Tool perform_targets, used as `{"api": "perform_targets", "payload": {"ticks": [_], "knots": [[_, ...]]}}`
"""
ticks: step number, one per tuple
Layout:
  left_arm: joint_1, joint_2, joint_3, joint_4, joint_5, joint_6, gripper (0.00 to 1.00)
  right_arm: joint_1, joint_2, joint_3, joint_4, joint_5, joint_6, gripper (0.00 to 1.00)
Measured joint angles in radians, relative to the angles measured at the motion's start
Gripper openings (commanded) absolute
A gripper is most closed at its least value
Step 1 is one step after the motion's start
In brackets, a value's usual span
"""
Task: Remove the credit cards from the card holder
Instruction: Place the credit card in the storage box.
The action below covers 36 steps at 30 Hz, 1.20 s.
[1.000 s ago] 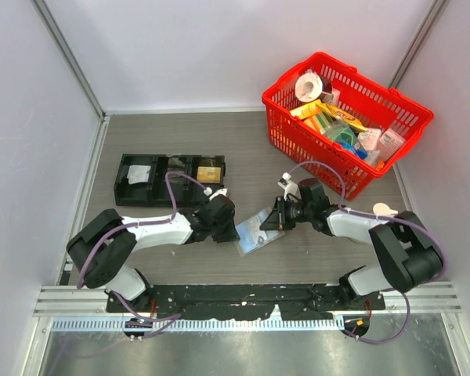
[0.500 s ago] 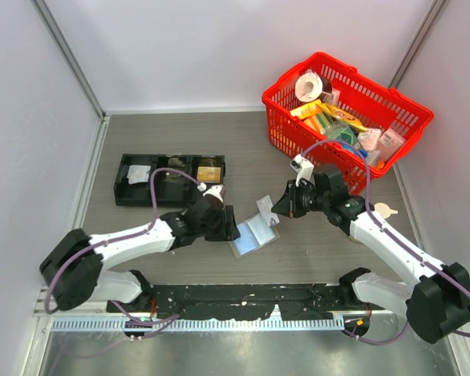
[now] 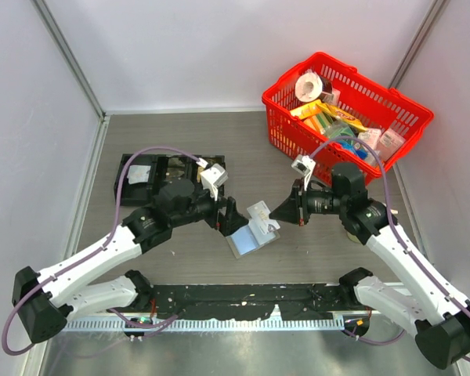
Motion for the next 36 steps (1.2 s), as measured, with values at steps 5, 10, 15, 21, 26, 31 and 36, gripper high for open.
{"api": "perform_targets", "payload": {"ticks": [5,10,15,21,26,31,36], "knots": [[0.022,-0.002,0.014,0.004,0.16,0.088,0.89,0.015,-0.045,0.0,0.05,-0.113,-0.002,0.01],[0.041,0.048,0.046,0.032,0.323,0.108,0.76,0.033,-0.054,0.0,0.077,-0.171,-0.005,0.01],[0.045,0.088,0.062,0.077,0.448,0.098,0.42,0.047,-0.053,-0.002,0.078,-0.182,-0.02,0.01],[0.05,0.098,0.062,0.104,0.54,0.063,0.0,0.051,-0.053,-0.012,0.08,-0.169,-0.035,0.06],[0.108,0.097,0.061,0.122,0.568,0.011,0.0,0.053,-0.055,-0.016,0.098,-0.124,-0.031,0.62],[0.279,0.079,0.052,0.107,0.476,-0.059,0.0,0.053,-0.06,-0.035,0.097,-0.008,-0.018,0.79],[0.534,0.054,0.063,-0.048,0.244,-0.097,0.0,0.053,-0.076,-0.046,0.082,0.132,-0.007,0.83]]}}
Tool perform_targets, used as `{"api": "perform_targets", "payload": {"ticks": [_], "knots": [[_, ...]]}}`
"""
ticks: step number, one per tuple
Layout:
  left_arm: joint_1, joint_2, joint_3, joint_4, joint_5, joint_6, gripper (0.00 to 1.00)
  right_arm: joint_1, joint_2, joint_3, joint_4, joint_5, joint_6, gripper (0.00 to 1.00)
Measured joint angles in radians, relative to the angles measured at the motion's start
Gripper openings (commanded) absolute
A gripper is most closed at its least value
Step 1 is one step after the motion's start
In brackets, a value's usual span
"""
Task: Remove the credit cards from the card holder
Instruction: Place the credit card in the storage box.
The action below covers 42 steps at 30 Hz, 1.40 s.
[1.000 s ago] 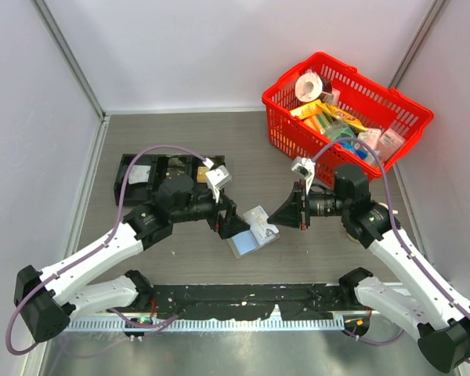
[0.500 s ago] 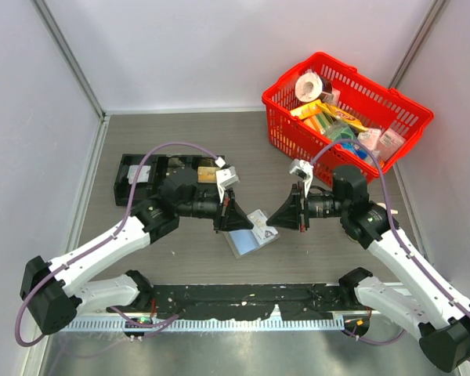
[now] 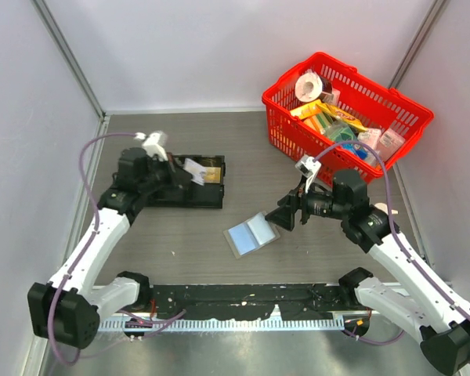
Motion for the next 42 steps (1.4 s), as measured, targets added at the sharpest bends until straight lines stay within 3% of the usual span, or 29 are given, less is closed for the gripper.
{"api": "perform_targets", "payload": {"ticks": [5,9,14,20,23,27,29,35,42], "knots": [[0.292,0.053,0.074,-0.173,-0.191,-0.027,0.03,0.0,-0.045,-0.006,-0.013,0.098,0.009,0.84],[0.455,0.142,0.157,-0.22,-0.32,-0.029,0.04,0.0,-0.086,-0.009,-0.019,0.153,0.01,0.84],[0.501,0.356,0.283,-0.23,-0.404,-0.019,0.05,0.0,-0.147,-0.016,-0.023,0.204,0.01,0.84],[0.502,0.564,0.303,-0.182,-0.353,0.016,0.04,0.0,-0.169,-0.016,-0.023,0.218,0.01,0.84],[0.505,0.633,0.313,-0.151,-0.298,0.041,0.21,0.0,-0.175,-0.019,-0.023,0.222,0.01,0.84],[0.512,0.67,0.313,-0.113,-0.236,0.072,0.61,0.0,-0.178,-0.02,-0.025,0.228,0.01,0.84],[0.513,0.671,0.315,-0.115,-0.245,0.092,0.76,0.0,-0.178,-0.02,-0.029,0.237,0.01,0.84],[0.516,0.627,0.364,-0.169,-0.352,0.138,1.0,0.0,-0.18,-0.018,-0.068,0.323,0.007,0.84],[0.49,0.458,0.45,-0.273,-0.508,0.148,1.0,0.001,-0.192,0.031,-0.195,0.592,0.01,0.87]]}}
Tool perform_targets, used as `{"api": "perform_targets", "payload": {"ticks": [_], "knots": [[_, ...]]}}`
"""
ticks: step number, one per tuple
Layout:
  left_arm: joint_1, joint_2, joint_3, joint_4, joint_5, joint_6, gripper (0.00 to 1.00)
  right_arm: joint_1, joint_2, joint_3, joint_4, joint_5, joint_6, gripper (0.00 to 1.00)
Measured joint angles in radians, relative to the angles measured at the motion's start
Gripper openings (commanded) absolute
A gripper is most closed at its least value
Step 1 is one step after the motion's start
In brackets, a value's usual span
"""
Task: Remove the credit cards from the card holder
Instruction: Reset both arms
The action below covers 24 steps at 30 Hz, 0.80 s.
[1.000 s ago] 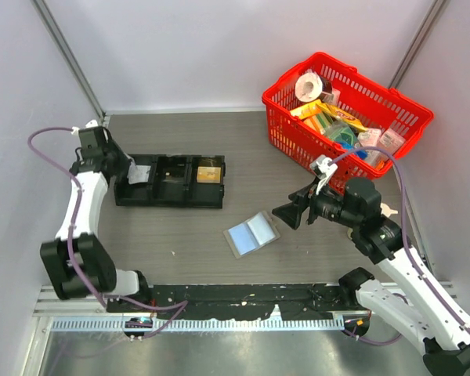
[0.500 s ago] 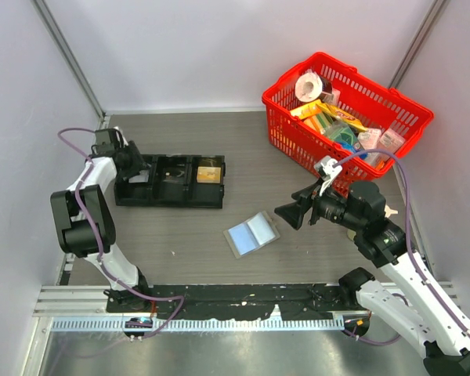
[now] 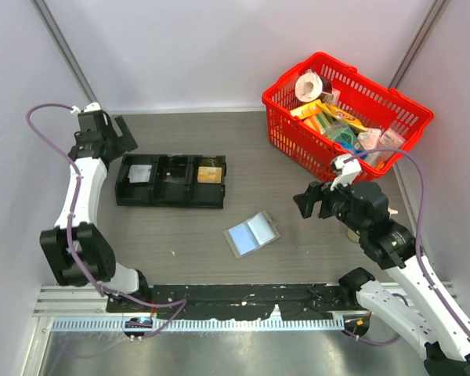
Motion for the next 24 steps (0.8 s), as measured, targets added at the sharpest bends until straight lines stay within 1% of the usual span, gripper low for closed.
{"api": "perform_targets", "payload": {"ticks": [4,7,11,15,18,24], "knots": [[-0.08,-0.151,-0.008,-0.042,-0.054,0.011,1.0,0.0,-0.021,0.026,-0.076,0.25,0.018,0.91],[-0.141,-0.302,-0.063,-0.052,-0.061,0.01,1.0,0.0,-0.044,0.027,-0.114,0.393,0.029,0.93],[-0.2,-0.612,-0.218,-0.049,-0.072,-0.003,1.0,0.0,-0.092,0.027,-0.14,0.551,0.046,0.94],[-0.229,-0.943,-0.379,-0.042,-0.076,-0.014,1.0,0.0,-0.157,0.027,-0.142,0.647,0.058,0.94],[-0.23,-1.154,-0.449,-0.056,-0.09,-0.023,1.0,0.0,-0.218,0.026,-0.141,0.7,0.061,0.94],[-0.232,-1.334,-0.544,-0.086,-0.107,-0.048,1.0,0.0,-0.336,-0.023,-0.108,0.747,0.059,0.94]]}}
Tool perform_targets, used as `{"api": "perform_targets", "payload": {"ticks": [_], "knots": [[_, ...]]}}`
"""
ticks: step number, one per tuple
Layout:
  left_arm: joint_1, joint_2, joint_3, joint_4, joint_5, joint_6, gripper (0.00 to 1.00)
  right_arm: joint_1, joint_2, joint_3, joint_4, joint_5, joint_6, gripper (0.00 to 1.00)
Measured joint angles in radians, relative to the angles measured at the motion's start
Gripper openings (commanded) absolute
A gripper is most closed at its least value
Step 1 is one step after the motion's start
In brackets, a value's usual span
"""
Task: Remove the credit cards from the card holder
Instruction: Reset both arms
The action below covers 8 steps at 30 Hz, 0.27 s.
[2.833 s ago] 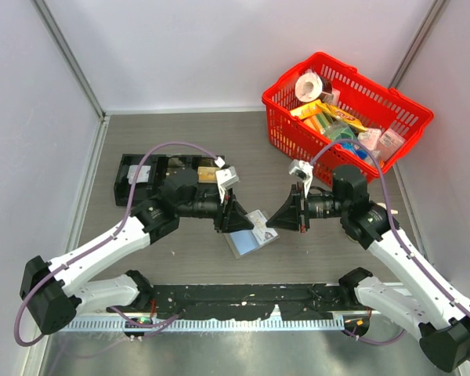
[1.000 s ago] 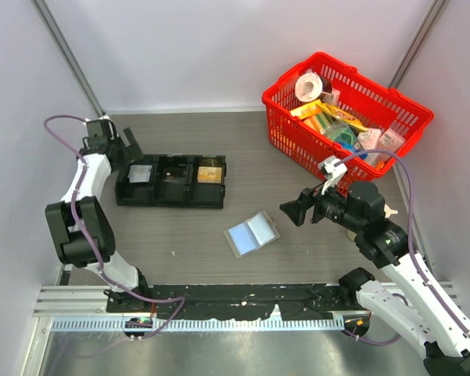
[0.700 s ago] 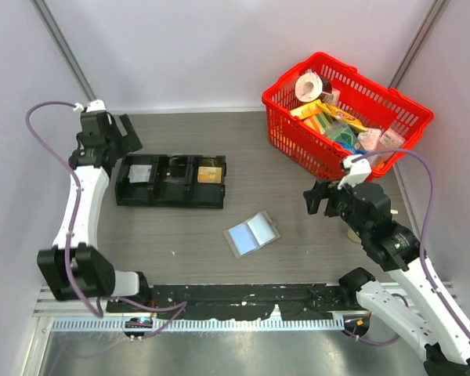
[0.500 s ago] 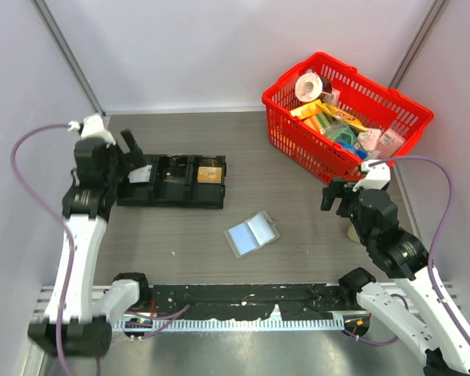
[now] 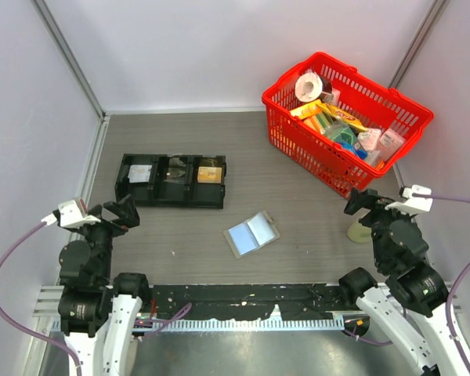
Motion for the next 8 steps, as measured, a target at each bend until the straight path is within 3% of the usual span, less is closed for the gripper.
{"api": "perform_targets", "payload": {"ticks": [8], "knots": [[-0.014,-0.04,-0.058,-0.041,-0.015,-0.014,0.99,0.0,-0.101,-0.047,0.032,0.012,-0.003,0.94]]}}
